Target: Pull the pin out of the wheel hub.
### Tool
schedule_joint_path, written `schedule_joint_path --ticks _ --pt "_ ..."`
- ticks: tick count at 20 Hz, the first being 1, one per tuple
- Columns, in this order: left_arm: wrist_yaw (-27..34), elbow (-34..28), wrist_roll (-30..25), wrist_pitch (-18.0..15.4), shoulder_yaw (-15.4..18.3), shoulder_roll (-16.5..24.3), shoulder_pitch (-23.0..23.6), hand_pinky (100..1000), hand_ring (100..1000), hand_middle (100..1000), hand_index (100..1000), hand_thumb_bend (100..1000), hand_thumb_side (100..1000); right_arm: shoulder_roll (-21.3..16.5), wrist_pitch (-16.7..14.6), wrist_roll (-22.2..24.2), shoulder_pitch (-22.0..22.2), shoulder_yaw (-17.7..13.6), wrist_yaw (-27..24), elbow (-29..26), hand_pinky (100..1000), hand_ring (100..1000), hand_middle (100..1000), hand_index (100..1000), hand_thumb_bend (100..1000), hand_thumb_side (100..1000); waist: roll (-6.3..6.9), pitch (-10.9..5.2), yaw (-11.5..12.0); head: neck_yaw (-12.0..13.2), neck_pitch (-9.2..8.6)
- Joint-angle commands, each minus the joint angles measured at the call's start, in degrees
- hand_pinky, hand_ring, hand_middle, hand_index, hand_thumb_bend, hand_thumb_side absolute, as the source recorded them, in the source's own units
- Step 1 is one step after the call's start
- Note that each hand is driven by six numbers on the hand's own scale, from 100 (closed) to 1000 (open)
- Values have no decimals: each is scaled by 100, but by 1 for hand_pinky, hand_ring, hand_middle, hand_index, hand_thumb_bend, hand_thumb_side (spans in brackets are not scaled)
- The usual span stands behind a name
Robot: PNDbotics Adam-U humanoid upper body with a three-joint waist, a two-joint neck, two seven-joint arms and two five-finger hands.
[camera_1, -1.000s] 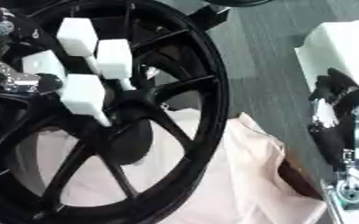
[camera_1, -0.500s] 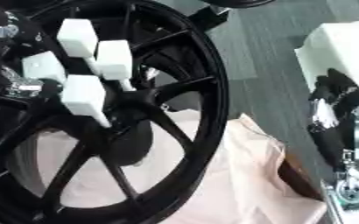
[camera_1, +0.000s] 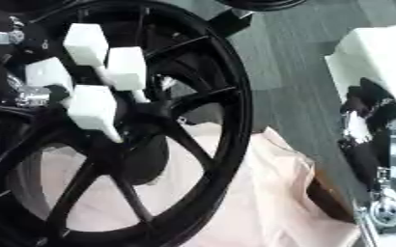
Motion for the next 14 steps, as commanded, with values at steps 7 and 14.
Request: schedule_joint_path --ticks 7,14 --pt "-265 34 -246 126 1 78 -130 775 721 610 745 345 679 -37 13 0 -6 -17 -29 -71 769 785 725 848 100 570 -25 -96 12 23 -87" --pt "-456 86 -246 138 9 23 -138 757 681 542 669 271 654 -17 25 5 -13 -17 -33 -71 769 785 725 849 100 570 -31 -90 13 33 -95"
